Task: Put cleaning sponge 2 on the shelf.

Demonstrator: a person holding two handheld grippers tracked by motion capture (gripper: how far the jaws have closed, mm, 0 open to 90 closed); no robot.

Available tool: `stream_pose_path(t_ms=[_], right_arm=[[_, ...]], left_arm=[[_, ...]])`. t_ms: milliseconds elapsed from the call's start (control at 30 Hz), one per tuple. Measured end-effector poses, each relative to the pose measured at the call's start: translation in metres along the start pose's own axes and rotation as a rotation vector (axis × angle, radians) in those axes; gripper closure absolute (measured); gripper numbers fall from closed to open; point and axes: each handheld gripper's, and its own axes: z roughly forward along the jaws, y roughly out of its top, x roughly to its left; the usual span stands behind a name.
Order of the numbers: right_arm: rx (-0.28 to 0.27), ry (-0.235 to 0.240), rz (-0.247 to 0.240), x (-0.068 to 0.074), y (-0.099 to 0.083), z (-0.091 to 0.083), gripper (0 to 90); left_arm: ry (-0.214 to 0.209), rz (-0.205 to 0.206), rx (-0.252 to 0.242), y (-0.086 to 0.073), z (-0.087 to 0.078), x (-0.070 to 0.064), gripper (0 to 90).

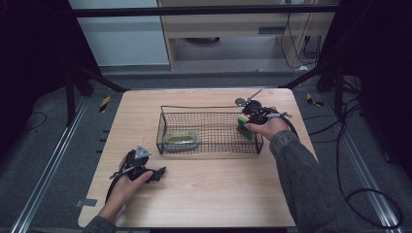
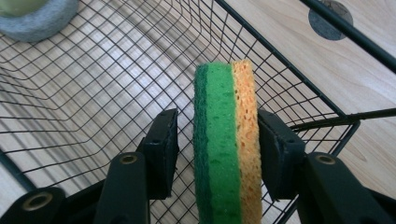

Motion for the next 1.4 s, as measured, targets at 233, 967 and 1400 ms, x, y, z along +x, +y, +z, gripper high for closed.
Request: stream_pose_path(t_ms=[233,967,1400], right_arm=[[-0.011,0.030,-0.028,0.011,0.000,-0.007,59.2],[-0.024,0.044,0.017,0.032,0.001,-0.012,19.5],[-0.061,0.040,0.044,0.035,0.003,-0.016,5.3]], left_arm=[[0.002,0.000,0.003,0.001,0.001,0.000,0.0],[0.000,0.008,0.003,0.001,0.001,0.001,0.0],[0.001,0.007,0.002,0.002,0.001,0.001,0.0]])
